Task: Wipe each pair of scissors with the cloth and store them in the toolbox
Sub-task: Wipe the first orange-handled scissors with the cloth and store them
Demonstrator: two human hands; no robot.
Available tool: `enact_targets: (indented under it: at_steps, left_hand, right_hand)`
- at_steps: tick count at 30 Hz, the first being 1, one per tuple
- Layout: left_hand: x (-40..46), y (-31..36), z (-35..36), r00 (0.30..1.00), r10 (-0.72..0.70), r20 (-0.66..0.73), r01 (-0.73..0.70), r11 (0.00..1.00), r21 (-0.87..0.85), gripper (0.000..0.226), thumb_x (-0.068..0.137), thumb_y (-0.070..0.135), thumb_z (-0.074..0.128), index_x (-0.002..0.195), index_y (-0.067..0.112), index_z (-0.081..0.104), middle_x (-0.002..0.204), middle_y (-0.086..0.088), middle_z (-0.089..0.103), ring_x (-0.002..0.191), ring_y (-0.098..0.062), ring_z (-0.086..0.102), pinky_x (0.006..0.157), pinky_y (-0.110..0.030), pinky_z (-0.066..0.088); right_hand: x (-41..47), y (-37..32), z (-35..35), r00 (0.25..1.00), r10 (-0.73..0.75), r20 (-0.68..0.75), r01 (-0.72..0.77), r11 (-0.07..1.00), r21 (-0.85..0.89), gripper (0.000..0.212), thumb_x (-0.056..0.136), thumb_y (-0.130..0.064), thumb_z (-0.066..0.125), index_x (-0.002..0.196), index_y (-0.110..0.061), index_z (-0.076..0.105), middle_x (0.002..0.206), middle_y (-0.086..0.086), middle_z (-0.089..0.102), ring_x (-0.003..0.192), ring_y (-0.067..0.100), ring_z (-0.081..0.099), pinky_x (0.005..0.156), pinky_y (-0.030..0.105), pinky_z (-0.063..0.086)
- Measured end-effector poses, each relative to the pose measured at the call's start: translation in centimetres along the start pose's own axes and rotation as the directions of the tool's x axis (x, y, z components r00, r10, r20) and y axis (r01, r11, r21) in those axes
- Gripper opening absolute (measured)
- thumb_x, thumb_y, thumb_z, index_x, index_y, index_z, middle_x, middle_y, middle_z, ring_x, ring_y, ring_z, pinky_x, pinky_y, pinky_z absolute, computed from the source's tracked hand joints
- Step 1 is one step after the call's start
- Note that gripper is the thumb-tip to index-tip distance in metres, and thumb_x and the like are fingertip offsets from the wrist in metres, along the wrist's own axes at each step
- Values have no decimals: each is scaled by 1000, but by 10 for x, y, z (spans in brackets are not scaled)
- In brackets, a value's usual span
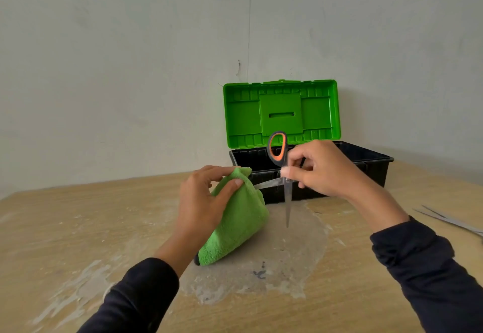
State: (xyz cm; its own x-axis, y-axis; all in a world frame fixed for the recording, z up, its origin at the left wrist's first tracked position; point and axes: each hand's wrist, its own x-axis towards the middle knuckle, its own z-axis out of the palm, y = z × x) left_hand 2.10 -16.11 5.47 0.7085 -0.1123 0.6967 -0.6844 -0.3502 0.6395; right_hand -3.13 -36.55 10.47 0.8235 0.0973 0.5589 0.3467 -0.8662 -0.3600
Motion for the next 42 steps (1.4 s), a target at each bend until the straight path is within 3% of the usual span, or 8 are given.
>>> enact_targets:
  at_steps: [4,7,12,19,23,28,33,42]
  left_hand:
    - [-5,8,6,984,103,146,-114,991,68,18,82,24,65,100,26,71,92,13,69,84,4,57,68,-4,37]
    - [-7,10,8,981,109,158,-121,990,72,17,80,26,68,97,25,72,89,14,70,81,6,58,67,0,35]
    - [-6,8,10,976,63,207,-77,995,61,11,74,30,74,83,26,70,78,12,69,73,1,58,64,-9,42]
    - [-3,10,2,941,91,327,-128,987,94,13,82,28,66,90,19,70,80,6,70,74,-6,63,66,-21,49]
    - [0,10,-4,937,72,343,-98,994,57,4,80,24,68,83,21,69,77,7,69,71,-2,60,62,-11,42]
    - [0,7,-3,950,41,308,-50,998,22,13,77,31,70,86,22,71,81,8,71,72,-2,59,68,-20,44]
    - [-3,9,1,941,66,332,-78,997,21,11,81,28,67,86,19,71,76,7,71,65,0,61,57,-13,43]
    - [3,1,-9,957,22,288,-23,1000,0,10,78,31,69,79,21,72,75,4,71,71,-11,63,65,-35,49]
  right_hand:
    - [0,-11,10,995,-78,60,75,996,49,28,82,-23,68,56,-26,59,61,-1,65,54,12,65,61,31,55]
    - [0,-13,16,995,-94,43,89,990,112,20,80,-18,72,61,-21,66,62,0,68,51,10,65,57,25,55]
    - [1,-15,26,993,-115,-13,116,980,162,10,77,-10,73,68,-9,71,61,4,69,53,12,65,59,28,56]
    - [-1,-16,23,996,-84,-22,87,962,257,17,78,-12,72,62,-12,69,55,-1,65,44,0,59,49,10,43]
    - [0,-14,19,994,-107,-31,112,965,238,17,78,-15,72,61,-14,68,53,-2,65,45,2,59,50,13,44]
    - [0,-15,23,991,-128,-29,131,965,229,14,78,-14,72,64,-11,69,54,-3,64,48,3,61,51,14,46]
    - [-1,-17,30,988,-146,-39,151,958,245,14,78,-12,71,65,-8,69,57,1,65,50,6,62,52,16,49]
    - [1,-8,19,994,-92,-61,106,946,307,16,78,-12,72,63,-7,67,53,-4,62,48,5,61,51,17,47]
